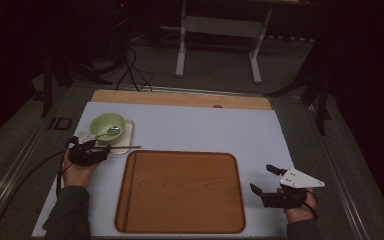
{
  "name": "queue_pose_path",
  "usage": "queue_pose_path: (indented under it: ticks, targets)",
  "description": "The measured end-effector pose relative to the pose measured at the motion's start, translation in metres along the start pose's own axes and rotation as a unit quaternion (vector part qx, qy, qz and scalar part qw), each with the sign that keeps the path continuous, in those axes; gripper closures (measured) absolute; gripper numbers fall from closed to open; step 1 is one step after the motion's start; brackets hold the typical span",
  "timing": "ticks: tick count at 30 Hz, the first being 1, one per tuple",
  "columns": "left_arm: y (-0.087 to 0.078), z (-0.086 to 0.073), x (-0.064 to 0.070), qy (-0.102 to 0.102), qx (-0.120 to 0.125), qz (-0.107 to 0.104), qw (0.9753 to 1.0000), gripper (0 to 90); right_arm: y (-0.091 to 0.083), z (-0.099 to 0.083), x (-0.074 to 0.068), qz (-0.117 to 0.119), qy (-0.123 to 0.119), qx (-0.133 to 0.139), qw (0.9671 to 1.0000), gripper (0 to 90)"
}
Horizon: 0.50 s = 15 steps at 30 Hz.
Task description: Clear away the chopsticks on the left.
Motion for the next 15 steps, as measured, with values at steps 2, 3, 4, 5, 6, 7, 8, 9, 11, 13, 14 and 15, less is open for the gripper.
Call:
queue_pose_path:
  ticks: [2,3,4,5,6,7,8,9,11,13,14,15]
  targets:
    - [-0.002,0.000,0.000,0.000,-0.002,-0.002,1.0000,43.1,0.000,0.000,0.000,-0.001,0.000,0.000,1.0000,14.1]
    - [-0.003,-0.001,0.000,0.001,-0.003,-0.003,1.0000,45.7,0.000,0.000,0.000,-0.001,0.000,0.000,1.0000,14.1]
    - [-0.004,-0.001,0.001,0.003,-0.003,-0.005,1.0000,47.8,0.000,0.000,0.000,-0.001,0.000,0.000,1.0000,14.1]
    - [-0.004,-0.001,0.001,0.003,-0.003,-0.005,1.0000,51.2,0.000,0.000,0.000,-0.001,0.000,0.000,1.0000,14.1]
    - [-0.005,-0.002,0.002,0.006,-0.003,-0.013,0.9999,51.2,0.000,0.000,0.000,0.000,0.000,0.000,1.0000,14.1]
    - [-0.006,-0.002,0.003,0.008,-0.003,-0.013,0.9999,56.6,0.000,0.000,0.000,-0.001,0.000,0.000,1.0000,14.1]
    - [-0.006,-0.002,0.004,0.010,-0.004,-0.014,0.9998,58.5,0.000,0.000,0.000,-0.001,0.000,0.000,1.0000,14.1]
    - [-0.007,-0.001,0.006,0.014,-0.005,-0.015,0.9998,60.1,0.000,0.000,0.000,-0.001,0.000,0.000,1.0000,14.1]
    - [-0.008,-0.001,0.008,0.023,-0.007,-0.019,0.9995,65.3,0.000,0.000,0.000,-0.001,0.000,-0.001,1.0000,14.1]
    - [-0.008,-0.001,0.011,0.031,-0.007,-0.024,0.9992,68.2,0.000,0.000,-0.001,0.000,0.000,-0.001,1.0000,14.1]
    - [-0.008,-0.001,0.013,0.037,-0.007,-0.025,0.9990,69.5,0.000,0.000,-0.001,0.000,0.000,-0.001,1.0000,14.1]
    - [-0.008,0.000,0.016,0.045,-0.008,-0.026,0.9986,71.2,0.000,0.000,0.000,-0.001,0.000,-0.001,1.0000,14.1]
Point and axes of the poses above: each handheld gripper's, and its own axes: y roughly forward along the jaws, z roughly out of its top, x roughly to its right, the point moved 3 cm from there along y, roughly forward along the jaws, and after that the axes turned 6 degrees about -y, right-handed, at the moved point
